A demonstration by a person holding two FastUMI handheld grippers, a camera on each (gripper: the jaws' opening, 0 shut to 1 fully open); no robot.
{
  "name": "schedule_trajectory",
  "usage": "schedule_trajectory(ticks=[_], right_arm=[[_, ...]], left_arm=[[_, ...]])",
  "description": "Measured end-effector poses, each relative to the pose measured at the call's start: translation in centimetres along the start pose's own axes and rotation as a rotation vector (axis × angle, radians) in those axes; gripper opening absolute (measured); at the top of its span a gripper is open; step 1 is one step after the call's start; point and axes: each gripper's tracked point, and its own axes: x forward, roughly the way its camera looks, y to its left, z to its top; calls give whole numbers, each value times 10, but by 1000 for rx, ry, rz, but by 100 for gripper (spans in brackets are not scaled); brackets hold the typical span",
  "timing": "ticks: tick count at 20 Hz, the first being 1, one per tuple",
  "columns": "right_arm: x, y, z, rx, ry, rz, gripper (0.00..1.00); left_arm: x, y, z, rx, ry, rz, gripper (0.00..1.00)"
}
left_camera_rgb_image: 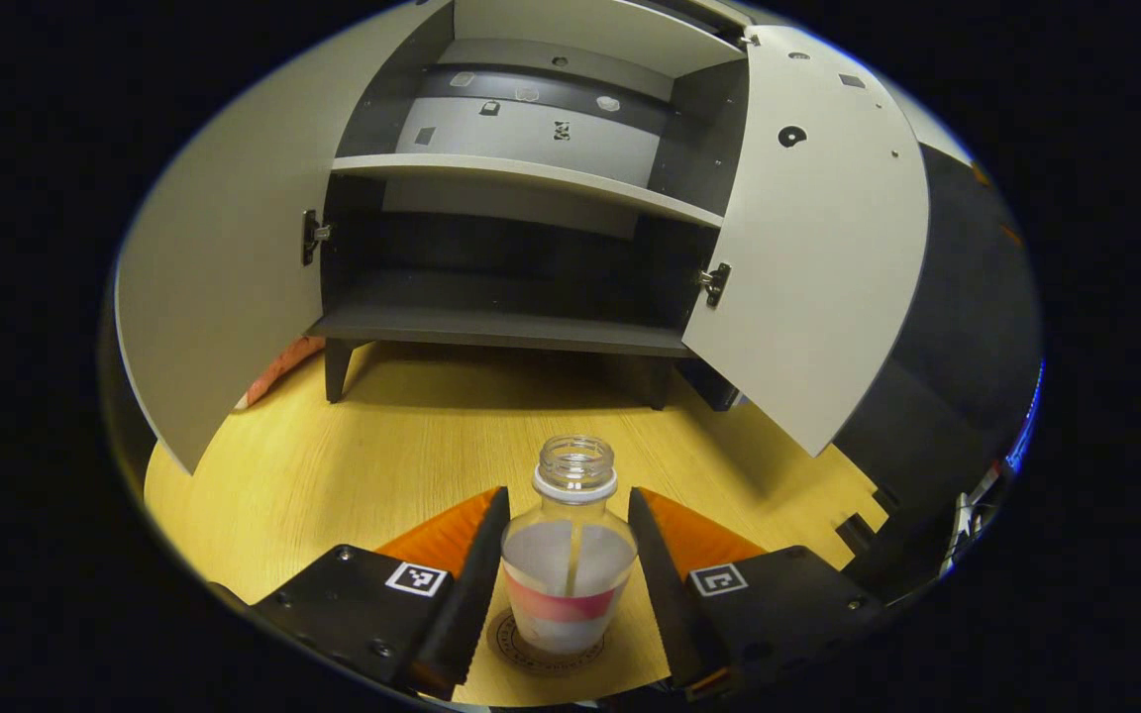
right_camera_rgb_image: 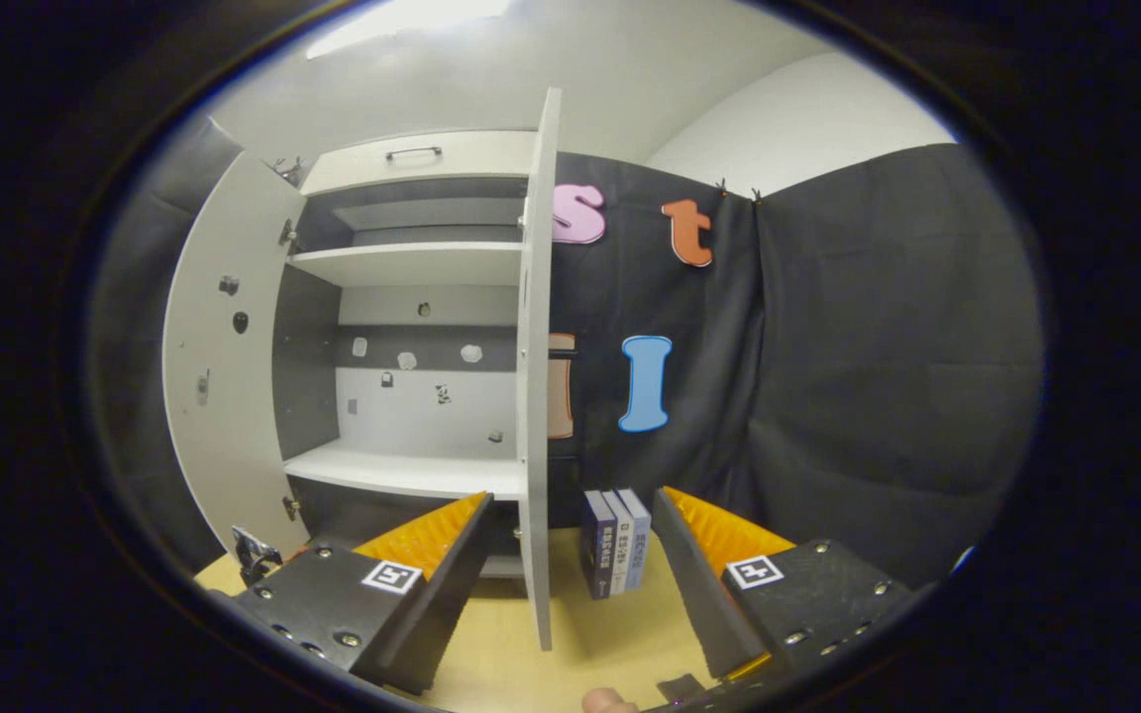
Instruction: Grasp the bottle in the cabinet with the left hand and place it on the coaster, then close the right door with the right hand and the left door with the left hand.
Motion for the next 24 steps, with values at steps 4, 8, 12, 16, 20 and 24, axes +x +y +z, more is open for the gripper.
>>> schedule_trajectory(ticks=[4,8,12,16,20,24], right_arm=[[-2,0,-6,22,14,6,96],[-5,0,-13,55,27,10,96],[-5,2,-18,72,39,17,96],[-6,0,-20,78,43,14,96],[-6,-2,-25,81,53,9,96],[-5,-2,-30,84,62,10,96]], left_arm=[[-11,-3,-6,15,29,-3,74],[-18,-5,-12,31,57,-4,75],[-21,-2,-17,52,99,23,78],[-26,0,-20,72,115,43,97],[-30,-3,-9,74,107,38,97],[-32,-11,8,61,87,21,97]])
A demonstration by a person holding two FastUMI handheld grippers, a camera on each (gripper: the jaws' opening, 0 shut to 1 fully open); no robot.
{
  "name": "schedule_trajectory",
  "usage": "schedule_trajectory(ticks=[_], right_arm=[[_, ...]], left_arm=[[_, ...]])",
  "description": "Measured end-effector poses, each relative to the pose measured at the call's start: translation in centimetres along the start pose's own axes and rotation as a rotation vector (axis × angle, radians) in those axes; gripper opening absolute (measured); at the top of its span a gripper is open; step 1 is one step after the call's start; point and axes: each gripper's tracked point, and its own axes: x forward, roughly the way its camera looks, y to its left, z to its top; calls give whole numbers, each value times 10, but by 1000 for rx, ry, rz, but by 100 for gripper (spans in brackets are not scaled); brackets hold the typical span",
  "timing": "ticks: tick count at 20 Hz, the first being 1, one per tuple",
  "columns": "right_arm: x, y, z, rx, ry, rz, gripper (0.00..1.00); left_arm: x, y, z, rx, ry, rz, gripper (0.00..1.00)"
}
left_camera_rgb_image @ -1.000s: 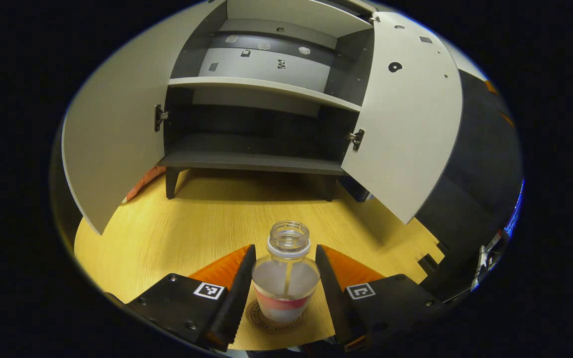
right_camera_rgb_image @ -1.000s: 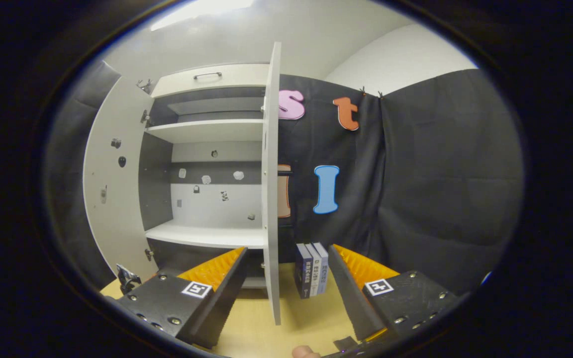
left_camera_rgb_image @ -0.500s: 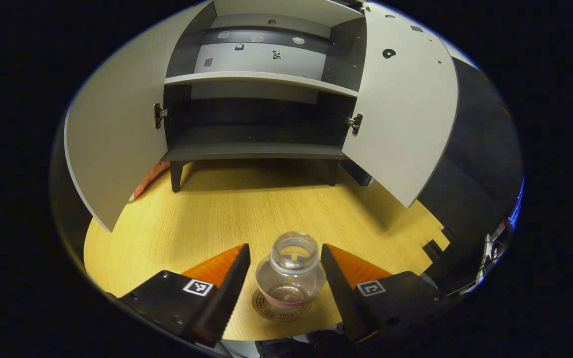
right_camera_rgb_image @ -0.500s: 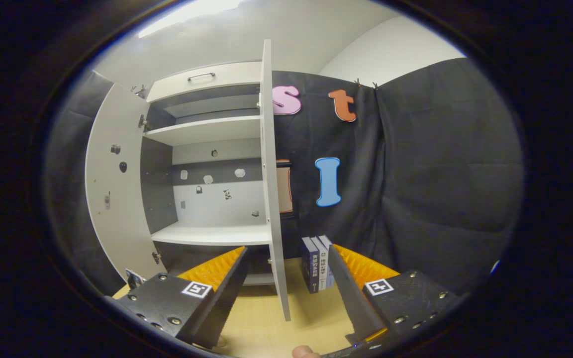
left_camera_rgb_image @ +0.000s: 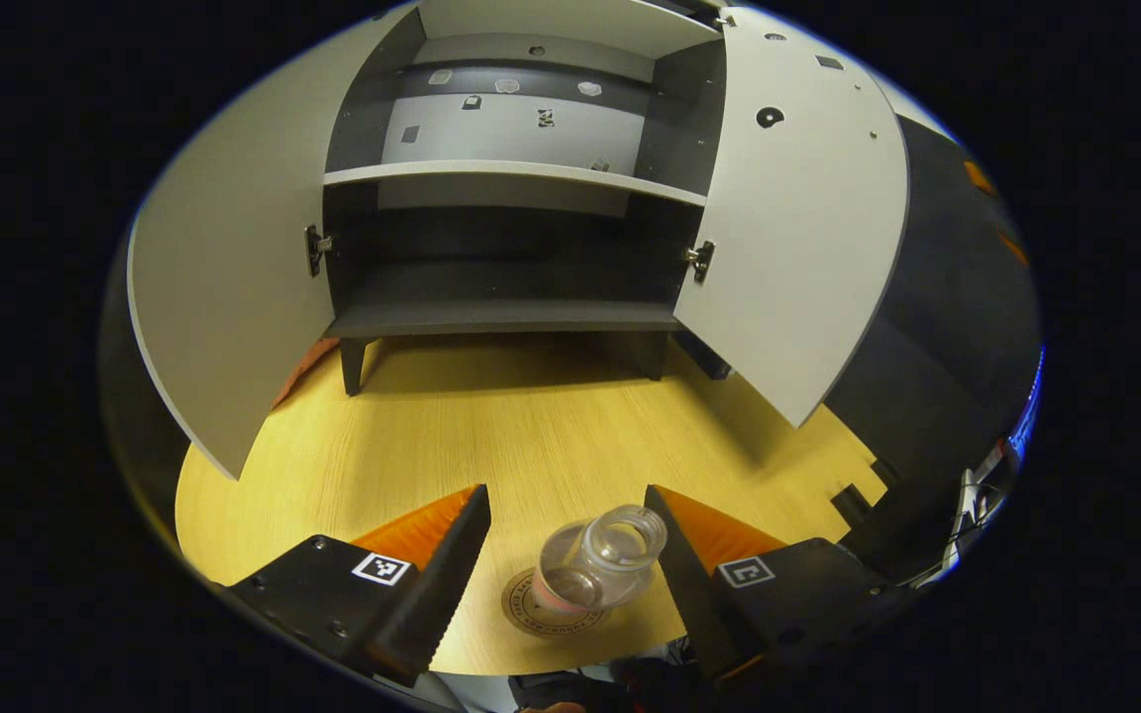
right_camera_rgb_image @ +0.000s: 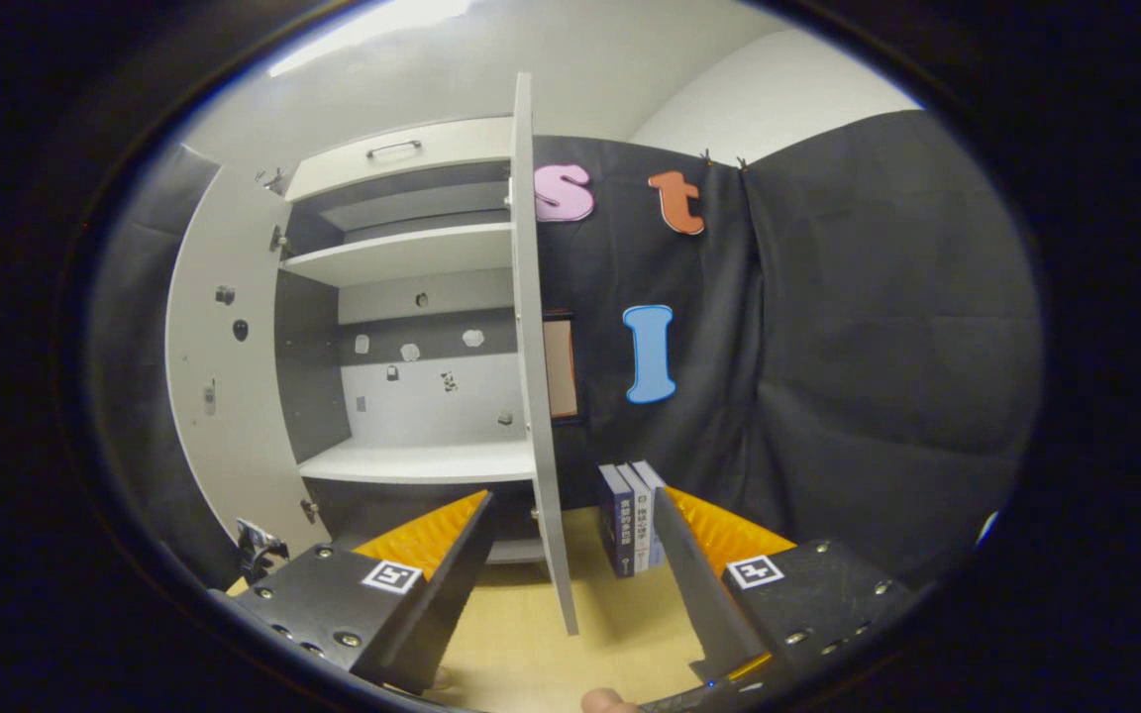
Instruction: Grasp the bottle in the cabinet with the left hand and place it on the coaster, then close the right door with the right hand and the left door with the left hand.
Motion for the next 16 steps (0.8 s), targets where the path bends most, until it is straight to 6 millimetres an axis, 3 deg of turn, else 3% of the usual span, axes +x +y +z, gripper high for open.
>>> schedule_trajectory(ticks=[4,8,12,16], right_arm=[[2,0,-2,-2,2,2,96],[3,-2,-4,-3,5,-6,96],[4,-4,-3,-7,4,-9,96],[8,-4,-1,-8,-1,-10,96]], left_arm=[[-6,-4,31,-2,-49,-8,97],[-17,-19,88,-20,-152,-47,96],[-41,-22,173,-15,-312,-53,96],[-86,-16,268,12,-525,-26,95]])
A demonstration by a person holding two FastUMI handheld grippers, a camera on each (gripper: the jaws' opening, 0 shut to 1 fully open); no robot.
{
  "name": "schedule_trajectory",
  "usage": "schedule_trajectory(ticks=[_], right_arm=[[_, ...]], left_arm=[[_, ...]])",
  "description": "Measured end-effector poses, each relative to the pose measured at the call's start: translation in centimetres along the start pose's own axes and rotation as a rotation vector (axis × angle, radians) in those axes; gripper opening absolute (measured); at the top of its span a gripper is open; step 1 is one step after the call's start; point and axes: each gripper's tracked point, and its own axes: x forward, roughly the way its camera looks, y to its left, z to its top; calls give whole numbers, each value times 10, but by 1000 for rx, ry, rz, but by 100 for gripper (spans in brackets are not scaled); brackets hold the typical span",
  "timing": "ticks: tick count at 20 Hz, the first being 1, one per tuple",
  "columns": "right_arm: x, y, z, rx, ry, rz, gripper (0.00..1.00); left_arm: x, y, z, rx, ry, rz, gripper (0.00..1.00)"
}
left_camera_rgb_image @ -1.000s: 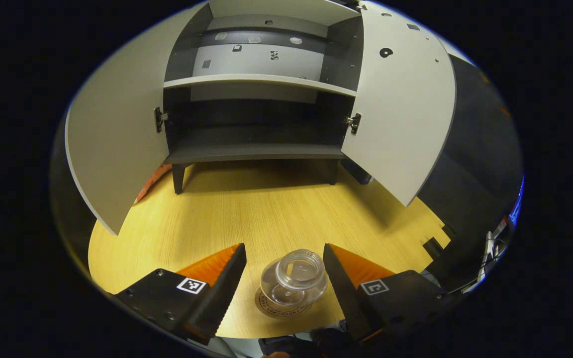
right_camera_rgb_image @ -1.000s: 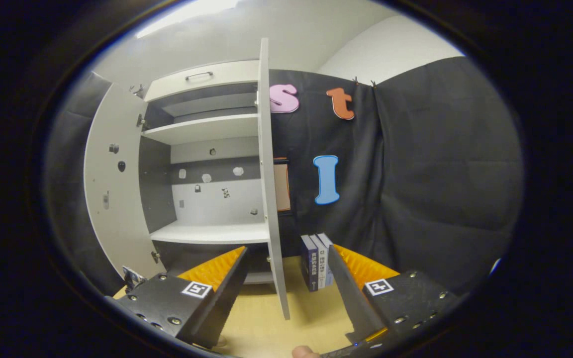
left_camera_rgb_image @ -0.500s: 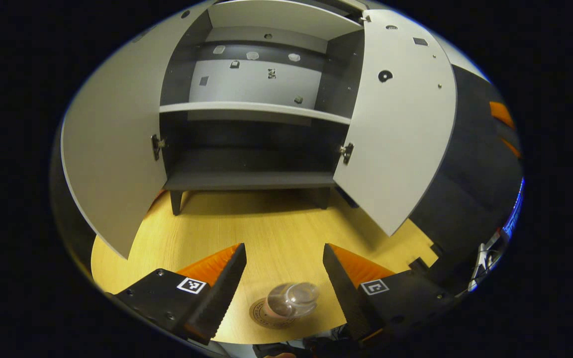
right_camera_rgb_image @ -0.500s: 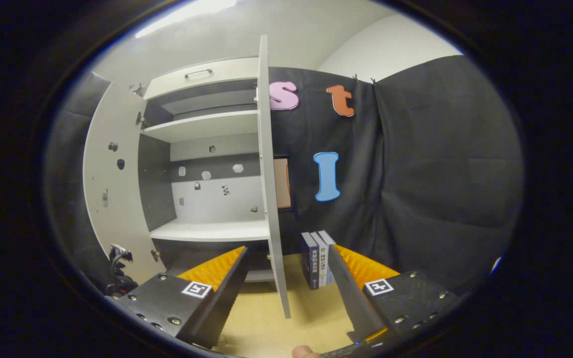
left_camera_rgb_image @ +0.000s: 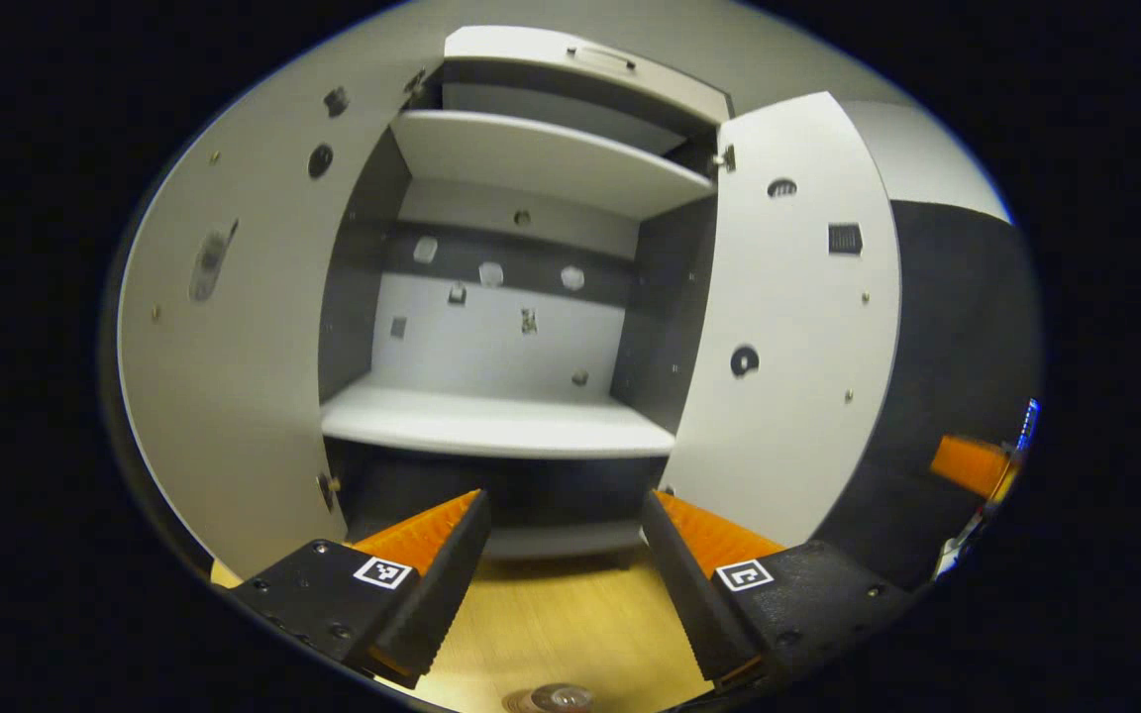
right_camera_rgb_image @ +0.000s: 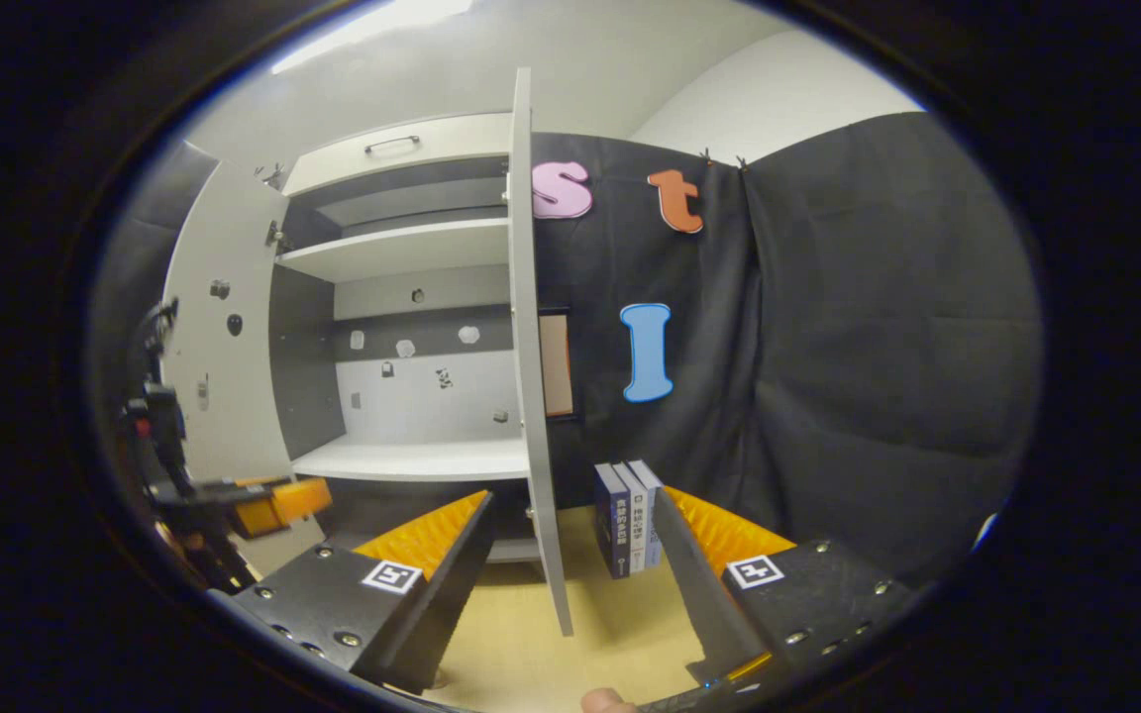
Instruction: Grasp the bottle in the cabinet with the left hand and place it on the coaster, then close the right door with the right hand and the left door with the left hand.
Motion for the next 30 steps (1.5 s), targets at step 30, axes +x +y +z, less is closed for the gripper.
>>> schedule_trajectory(ticks=[30], right_arm=[[97,73,63,-99,-129,190,92]], left_arm=[[-76,93,66,73,-69,384,96]])
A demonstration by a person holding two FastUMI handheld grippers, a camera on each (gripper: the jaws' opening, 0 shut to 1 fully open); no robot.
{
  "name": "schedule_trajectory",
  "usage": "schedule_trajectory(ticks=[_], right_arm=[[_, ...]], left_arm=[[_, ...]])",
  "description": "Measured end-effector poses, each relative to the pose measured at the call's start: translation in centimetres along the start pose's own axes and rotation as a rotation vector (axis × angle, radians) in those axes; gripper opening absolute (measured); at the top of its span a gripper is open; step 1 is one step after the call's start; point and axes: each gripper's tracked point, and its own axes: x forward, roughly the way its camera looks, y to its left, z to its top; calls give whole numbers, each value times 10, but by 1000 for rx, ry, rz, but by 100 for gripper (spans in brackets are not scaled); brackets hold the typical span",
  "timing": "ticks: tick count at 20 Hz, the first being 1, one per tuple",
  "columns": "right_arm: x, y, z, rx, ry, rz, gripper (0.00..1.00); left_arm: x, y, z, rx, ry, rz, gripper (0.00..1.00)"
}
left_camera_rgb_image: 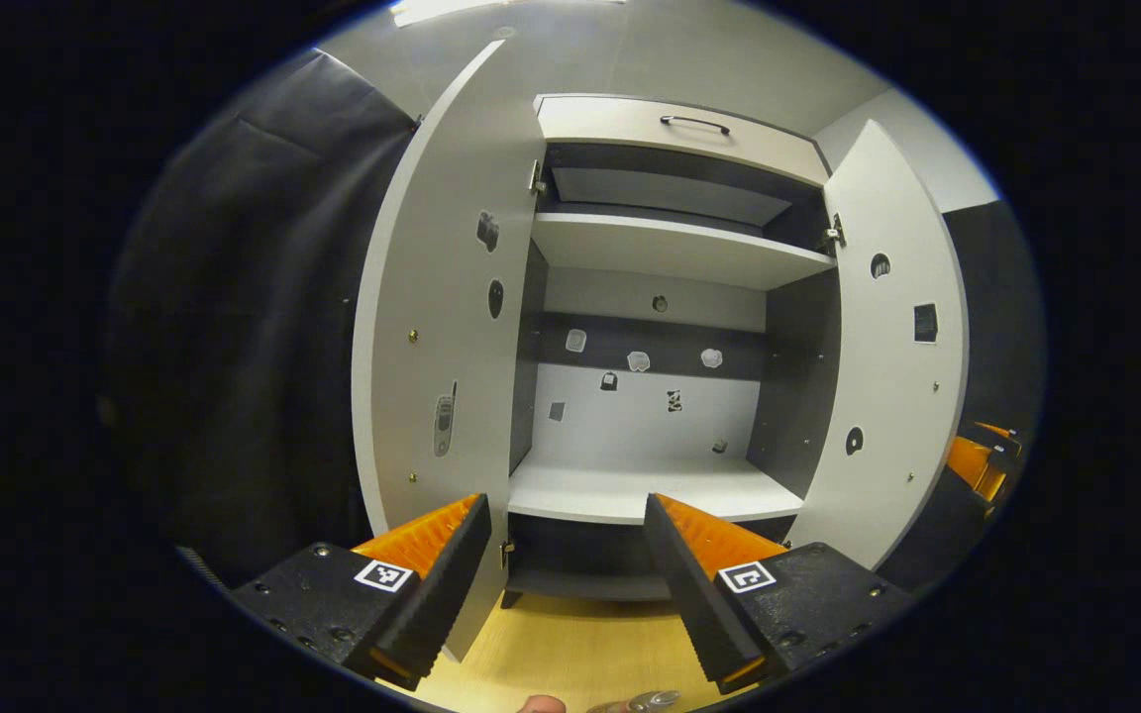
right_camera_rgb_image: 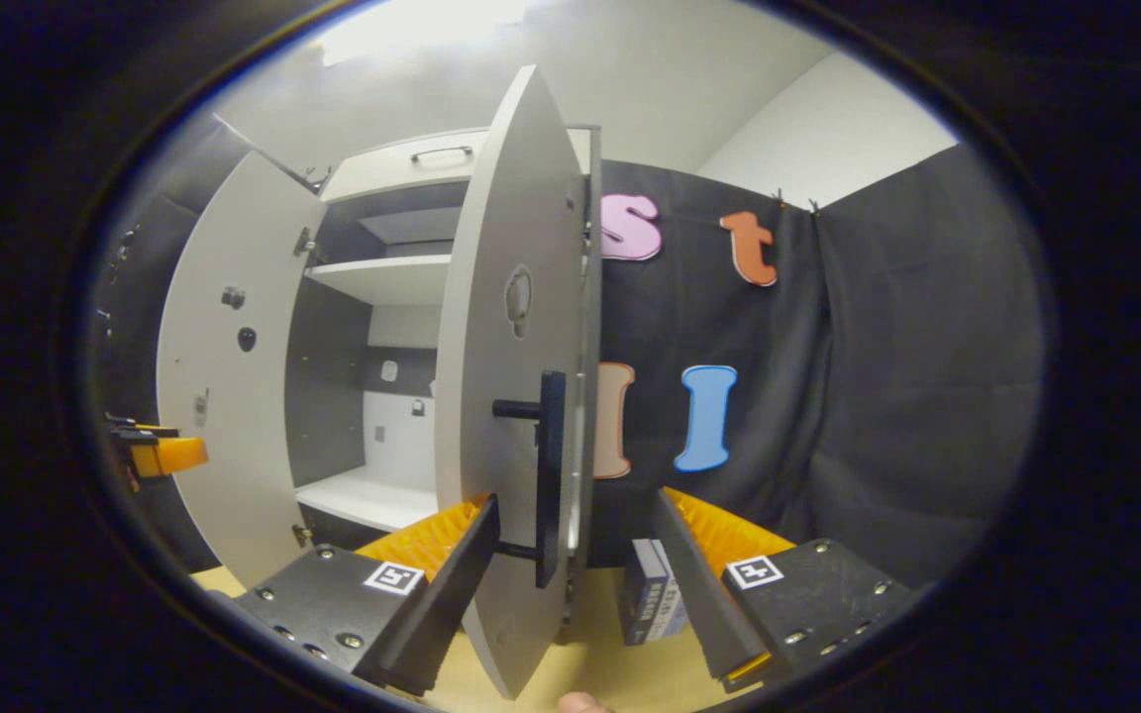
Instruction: Grasp the bottle in the cabinet with the left hand and place it on the coaster, then close the right door with the right hand and the left door with the left hand.
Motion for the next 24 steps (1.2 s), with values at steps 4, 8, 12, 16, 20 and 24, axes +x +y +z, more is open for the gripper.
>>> schedule_trajectory(ticks=[4,8,12,16,20,24], right_arm=[[9,46,8,2,-13,100,95],[8,79,25,26,-53,186,95],[2,97,24,1,-56,231,92],[-3,102,18,-20,-48,241,93],[-4,98,22,-9,-50,235,93],[-5,95,21,-2,-48,227,92]], left_arm=[[-4,12,-8,12,24,23,96],[-6,23,-9,1,27,49,96],[-11,32,-8,6,27,71,96],[-15,39,-14,18,43,95,96],[-20,41,-15,30,48,101,96],[-23,46,-15,36,49,113,96]])
